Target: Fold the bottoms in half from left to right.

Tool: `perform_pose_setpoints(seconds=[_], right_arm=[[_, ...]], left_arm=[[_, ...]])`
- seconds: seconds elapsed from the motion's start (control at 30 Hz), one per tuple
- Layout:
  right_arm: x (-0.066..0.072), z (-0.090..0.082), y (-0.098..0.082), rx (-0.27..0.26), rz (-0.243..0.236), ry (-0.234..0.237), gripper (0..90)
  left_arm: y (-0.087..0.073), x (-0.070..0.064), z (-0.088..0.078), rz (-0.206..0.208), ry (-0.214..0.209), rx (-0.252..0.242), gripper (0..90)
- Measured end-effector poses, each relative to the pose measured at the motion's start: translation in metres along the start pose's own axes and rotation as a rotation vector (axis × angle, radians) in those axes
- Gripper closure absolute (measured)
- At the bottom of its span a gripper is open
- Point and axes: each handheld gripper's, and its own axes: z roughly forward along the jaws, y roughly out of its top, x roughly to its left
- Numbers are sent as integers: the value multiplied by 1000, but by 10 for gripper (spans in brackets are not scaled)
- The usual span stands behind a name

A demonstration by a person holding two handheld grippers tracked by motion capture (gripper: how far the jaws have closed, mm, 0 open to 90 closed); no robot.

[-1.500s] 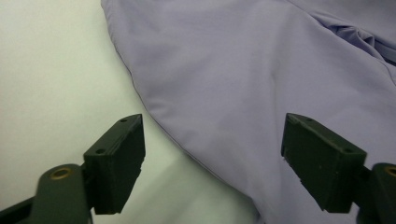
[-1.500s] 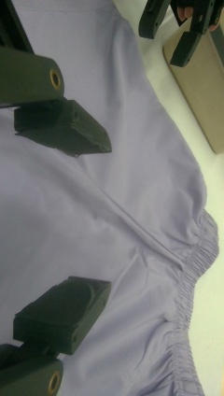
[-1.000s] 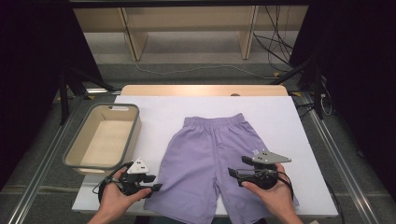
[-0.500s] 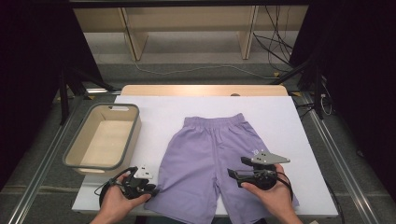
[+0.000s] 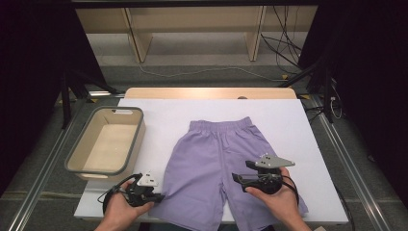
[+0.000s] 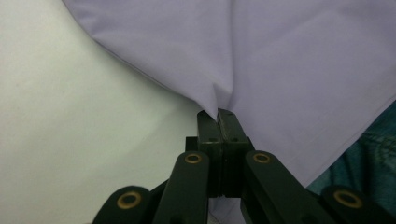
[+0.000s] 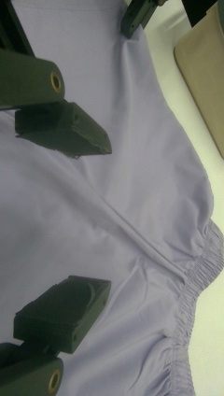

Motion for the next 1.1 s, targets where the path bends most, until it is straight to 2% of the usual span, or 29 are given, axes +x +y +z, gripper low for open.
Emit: perform_pose_setpoints(seconds=[0.13, 0.3, 0.53, 0.7, 0.9, 1.1], right_arm=[[2, 2, 2, 7, -2, 5, 309], [10, 5, 3, 19, -17, 30, 331], [16, 13, 7, 35, -23, 42, 332], [20, 20, 13, 35, -31, 47, 332], [26, 37, 28, 43, -44, 52, 332], [30, 63, 50, 66, -53, 48, 331]], left_arm=[[2, -1, -3, -19, -42, -24, 893], [4, -5, -6, -19, -56, -56, 894], [8, -17, -10, 11, -80, -91, 894], [10, -24, -11, 35, -91, -94, 894], [11, -30, -6, 55, -111, -86, 894], [13, -36, -1, 82, -125, -77, 894]])
